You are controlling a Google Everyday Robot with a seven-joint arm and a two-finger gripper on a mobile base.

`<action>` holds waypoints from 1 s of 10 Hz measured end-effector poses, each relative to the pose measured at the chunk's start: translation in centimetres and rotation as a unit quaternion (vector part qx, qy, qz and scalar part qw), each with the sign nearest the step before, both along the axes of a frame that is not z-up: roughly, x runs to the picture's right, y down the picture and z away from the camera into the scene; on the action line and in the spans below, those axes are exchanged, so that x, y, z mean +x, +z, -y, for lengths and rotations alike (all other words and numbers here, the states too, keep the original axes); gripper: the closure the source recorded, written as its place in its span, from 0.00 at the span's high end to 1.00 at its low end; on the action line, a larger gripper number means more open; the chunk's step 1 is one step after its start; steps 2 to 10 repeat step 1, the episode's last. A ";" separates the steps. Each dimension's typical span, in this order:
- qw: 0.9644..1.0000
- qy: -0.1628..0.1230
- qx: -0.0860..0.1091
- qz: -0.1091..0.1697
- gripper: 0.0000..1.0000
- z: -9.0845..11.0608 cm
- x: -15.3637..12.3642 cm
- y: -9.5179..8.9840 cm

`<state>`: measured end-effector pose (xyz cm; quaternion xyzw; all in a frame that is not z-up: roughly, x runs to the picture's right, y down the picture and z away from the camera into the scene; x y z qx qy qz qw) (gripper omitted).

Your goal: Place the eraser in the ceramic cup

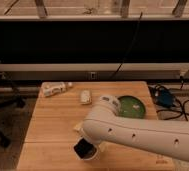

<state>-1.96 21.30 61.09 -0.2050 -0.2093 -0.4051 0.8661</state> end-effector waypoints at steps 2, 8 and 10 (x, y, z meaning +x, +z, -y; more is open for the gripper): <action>1.000 -0.001 -0.001 0.001 0.80 0.0 -0.1 0.1; 1.000 -0.001 -0.001 0.001 0.80 0.0 -0.1 0.1; 1.000 -0.001 -0.001 0.001 0.80 0.0 -0.1 0.1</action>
